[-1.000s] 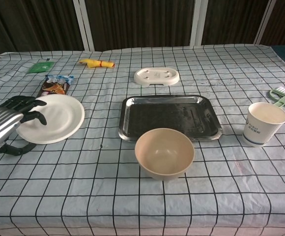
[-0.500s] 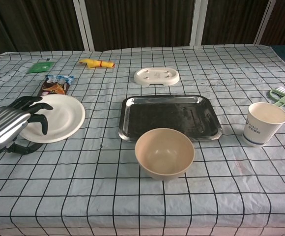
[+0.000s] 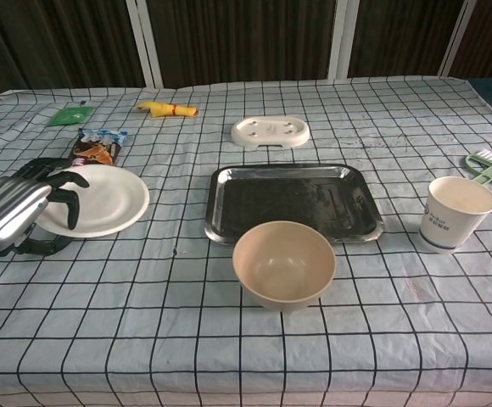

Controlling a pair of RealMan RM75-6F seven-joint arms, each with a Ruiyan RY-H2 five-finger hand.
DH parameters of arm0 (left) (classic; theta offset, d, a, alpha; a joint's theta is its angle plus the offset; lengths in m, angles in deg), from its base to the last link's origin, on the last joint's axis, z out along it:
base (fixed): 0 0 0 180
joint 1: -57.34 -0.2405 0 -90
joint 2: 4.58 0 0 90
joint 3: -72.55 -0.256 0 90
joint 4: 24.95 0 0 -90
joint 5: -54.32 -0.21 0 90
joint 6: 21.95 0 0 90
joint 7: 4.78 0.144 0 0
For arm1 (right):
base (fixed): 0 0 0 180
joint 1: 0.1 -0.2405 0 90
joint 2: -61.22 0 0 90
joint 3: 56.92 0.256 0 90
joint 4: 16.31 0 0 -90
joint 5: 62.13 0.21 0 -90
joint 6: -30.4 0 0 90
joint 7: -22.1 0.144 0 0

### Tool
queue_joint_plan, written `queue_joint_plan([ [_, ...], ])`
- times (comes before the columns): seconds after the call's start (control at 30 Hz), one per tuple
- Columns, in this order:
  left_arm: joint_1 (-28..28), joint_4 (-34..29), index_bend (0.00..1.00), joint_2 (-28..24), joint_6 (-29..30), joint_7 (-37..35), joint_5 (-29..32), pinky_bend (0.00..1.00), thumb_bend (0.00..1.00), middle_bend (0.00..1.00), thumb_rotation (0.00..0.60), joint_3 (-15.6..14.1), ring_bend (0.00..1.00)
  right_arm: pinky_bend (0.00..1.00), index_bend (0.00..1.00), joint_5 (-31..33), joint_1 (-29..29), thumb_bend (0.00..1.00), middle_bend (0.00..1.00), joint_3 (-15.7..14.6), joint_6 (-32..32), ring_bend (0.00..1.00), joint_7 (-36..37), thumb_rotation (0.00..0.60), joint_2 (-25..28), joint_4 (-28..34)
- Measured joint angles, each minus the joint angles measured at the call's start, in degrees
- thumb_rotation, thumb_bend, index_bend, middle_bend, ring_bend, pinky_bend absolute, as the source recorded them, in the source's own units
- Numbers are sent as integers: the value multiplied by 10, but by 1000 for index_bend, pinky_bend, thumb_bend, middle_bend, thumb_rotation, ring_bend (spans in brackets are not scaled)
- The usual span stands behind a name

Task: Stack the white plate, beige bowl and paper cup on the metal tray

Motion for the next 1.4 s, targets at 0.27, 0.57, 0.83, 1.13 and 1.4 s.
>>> queue_joint_plan([
  [0.27, 3, 23, 664, 16, 41, -37, 3, 57, 389, 255, 600, 5, 54, 9, 0, 0, 0, 175, 0, -1, -2, 0, -2, 600, 2, 1],
  [0.57, 9, 11, 671, 18, 135, -75, 1, 54, 418, 264, 600, 14, 49, 9, 0, 1, 1, 175, 0, -1, 1, 0, -3, 600, 2, 3],
  [0.83, 40, -53, 673, 13, 171, -43, -26, 47, 419, 264, 600, 3, 40, 9, 0, -3, 5, 175, 0, 1, 9, 0, 6, 600, 2, 2],
  [1.13, 91, -204, 681, -2, 140, 81, -49, 32, 415, 262, 600, 3, 39, 10, 0, 3, 8, 175, 0, 5, 16, 0, 15, 600, 5, 0],
  [1.4, 155, -248, 681, 5, 32, 153, -43, 9, 402, 262, 600, 28, 39, 11, 0, 12, 14, 175, 0, 18, 34, 0, 67, 600, 15, -4],
])
